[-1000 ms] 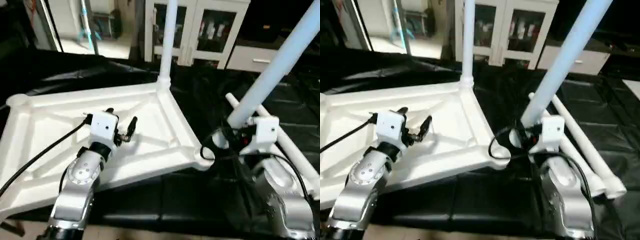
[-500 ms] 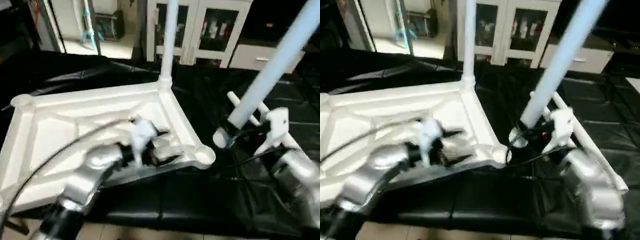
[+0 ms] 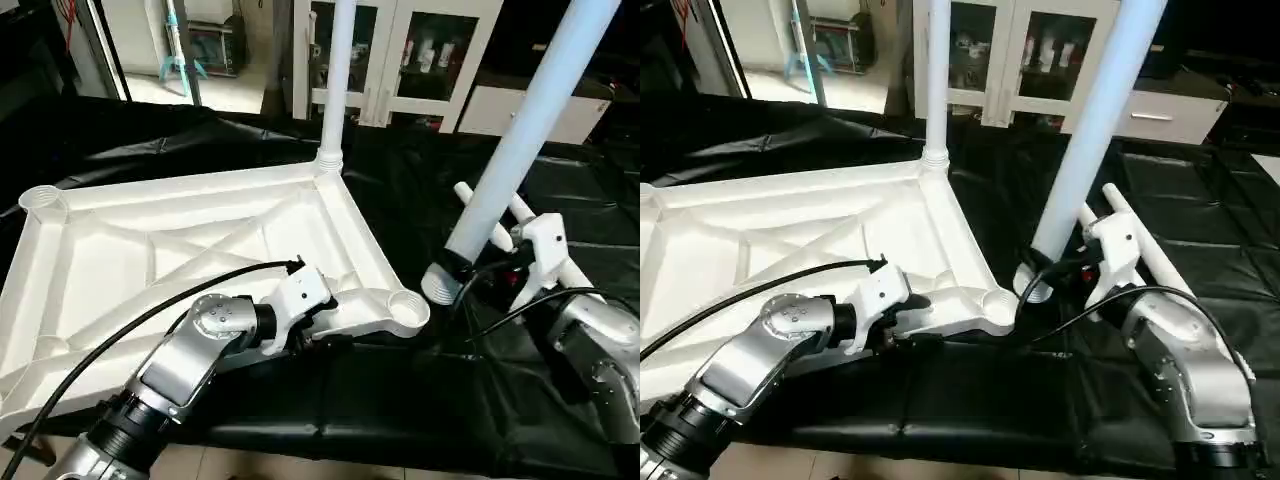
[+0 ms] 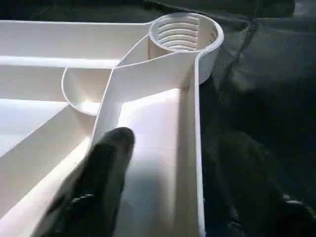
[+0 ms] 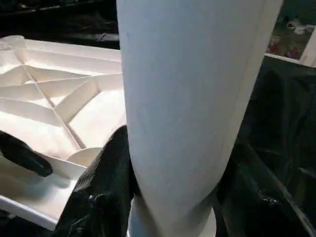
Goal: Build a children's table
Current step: Pick table leg, then insert table leg to table base
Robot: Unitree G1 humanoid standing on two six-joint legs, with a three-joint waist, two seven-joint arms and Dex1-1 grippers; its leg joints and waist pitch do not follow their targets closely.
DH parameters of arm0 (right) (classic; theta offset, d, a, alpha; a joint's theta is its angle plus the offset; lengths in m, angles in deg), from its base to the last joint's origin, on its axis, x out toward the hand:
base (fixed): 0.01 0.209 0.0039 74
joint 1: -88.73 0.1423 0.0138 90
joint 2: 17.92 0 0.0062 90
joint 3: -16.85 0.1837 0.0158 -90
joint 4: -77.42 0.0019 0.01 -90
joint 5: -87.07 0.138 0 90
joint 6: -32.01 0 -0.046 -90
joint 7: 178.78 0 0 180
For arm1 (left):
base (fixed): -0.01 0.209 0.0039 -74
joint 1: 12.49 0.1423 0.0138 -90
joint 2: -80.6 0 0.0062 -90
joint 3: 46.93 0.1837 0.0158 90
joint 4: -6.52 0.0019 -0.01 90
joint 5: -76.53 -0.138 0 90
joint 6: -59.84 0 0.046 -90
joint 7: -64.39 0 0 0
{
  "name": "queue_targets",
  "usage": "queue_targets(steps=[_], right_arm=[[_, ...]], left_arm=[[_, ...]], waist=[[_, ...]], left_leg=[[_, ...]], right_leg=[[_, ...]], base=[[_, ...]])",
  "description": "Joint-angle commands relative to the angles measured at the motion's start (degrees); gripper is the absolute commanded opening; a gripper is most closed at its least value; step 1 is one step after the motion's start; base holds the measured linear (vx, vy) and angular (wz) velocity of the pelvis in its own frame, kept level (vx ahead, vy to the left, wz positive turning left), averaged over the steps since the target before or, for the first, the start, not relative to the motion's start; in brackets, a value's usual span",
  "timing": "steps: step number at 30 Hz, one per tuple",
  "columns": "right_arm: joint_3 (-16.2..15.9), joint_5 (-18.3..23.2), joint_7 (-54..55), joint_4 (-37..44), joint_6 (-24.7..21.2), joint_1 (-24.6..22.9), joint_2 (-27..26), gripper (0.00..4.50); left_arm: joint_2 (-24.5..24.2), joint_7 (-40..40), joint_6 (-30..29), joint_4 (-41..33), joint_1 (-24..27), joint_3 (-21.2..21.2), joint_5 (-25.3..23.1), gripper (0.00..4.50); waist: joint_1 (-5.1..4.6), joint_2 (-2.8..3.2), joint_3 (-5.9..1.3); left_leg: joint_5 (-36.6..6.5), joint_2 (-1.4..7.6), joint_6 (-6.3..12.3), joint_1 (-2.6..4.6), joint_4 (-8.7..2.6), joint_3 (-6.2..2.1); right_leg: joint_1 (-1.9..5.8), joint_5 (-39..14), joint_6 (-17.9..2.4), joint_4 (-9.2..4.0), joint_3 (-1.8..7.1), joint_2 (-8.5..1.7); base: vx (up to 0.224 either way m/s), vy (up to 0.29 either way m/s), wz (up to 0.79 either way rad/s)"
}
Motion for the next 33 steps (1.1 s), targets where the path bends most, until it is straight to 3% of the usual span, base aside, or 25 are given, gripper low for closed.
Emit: queue_targets(steps=[1, 3, 6, 9, 24, 33], right_arm=[[0.3, 0.1, 0.3, 1.1, -0.5, 0.2, 0.2, 1.86], [0.5, 0.1, 0.4, 1.1, -0.5, 0.3, 0.2, 1.86], [0.8, 0.2, 0.5, 0.8, -0.4, 0.4, 0.3, 1.86], [0.7, 0.2, 0.6, 0.7, -0.3, 0.6, 0.4, 1.86], [-0.1, -0.2, 0.7, 0.1, -0.1, 1.4, 0.0, 1.86], [-0.6, -0.4, 0.8, 0.3, 0.0, 1.8, -0.2, 1.86]], left_arm=[[-0.4, 0.3, -0.5, 1.2, -0.5, 0.3, -1.6, 2.8], [-0.7, -0.6, -0.5, 1.1, -0.6, 0.7, -1.6, 2.49], [-1.5, -2.2, -1.1, 0.5, -0.7, 1.6, -1.9, 2.41], [-3.0, -3.0, -2.0, -0.4, -0.7, 2.5, -2.6, 2.0], [-4.9, -4.8, -4.6, -0.4, -0.5, 4.3, -4.6, 0.84], [-4.2, -4.5, -3.7, 1.5, -1.2, 5.0, -5.4, 0.27]], waist=[[0.24, -0.07, -2.98], [0.18, -0.25, -2.98], [0.12, -0.19, -2.99], [0.03, -0.1, -2.99], [-0.07, 0.12, -2.77], [-0.14, 0.11, -2.54]], left_leg=[[-1.2, 4.23, 4.37, -0.39, -5.12, -1.17], [-1.8, 4.25, 3.96, -0.4, -5.18, -1.16], [-2.0, 4.23, 3.6, -0.46, -5.26, -1.22], [-2.0, 4.21, 3.48, -0.46, -5.26, -1.23], [-4.0, 4.28, 2.25, -0.43, -5.56, -1.24], [-6.8, 4.32, 1.49, -0.42, -5.83, -1.29]], right_leg=[[2.87, -6.3, -15.2, -3.97, 2.13, -3.92], [2.89, -6.7, -15.0, -4.06, 2.14, -3.86], [2.93, -6.6, -14.7, -4.04, 2.14, -3.86], [2.92, -6.3, -14.8, -3.98, 2.16, -3.89], [2.77, -8.1, -14.6, -4.28, 2.24, -3.9], [2.55, -12.7, -13.4, -4.8, 2.38, -3.92]], base=[[0.0, 0.0, 0.0], [0.0, 0.0, 0.0], [0.0, 0.0, 0.0], [0.0, 0.0, 0.0], [0.0, 0.0, 0.0], [0.0, 0.0, 0.0]])
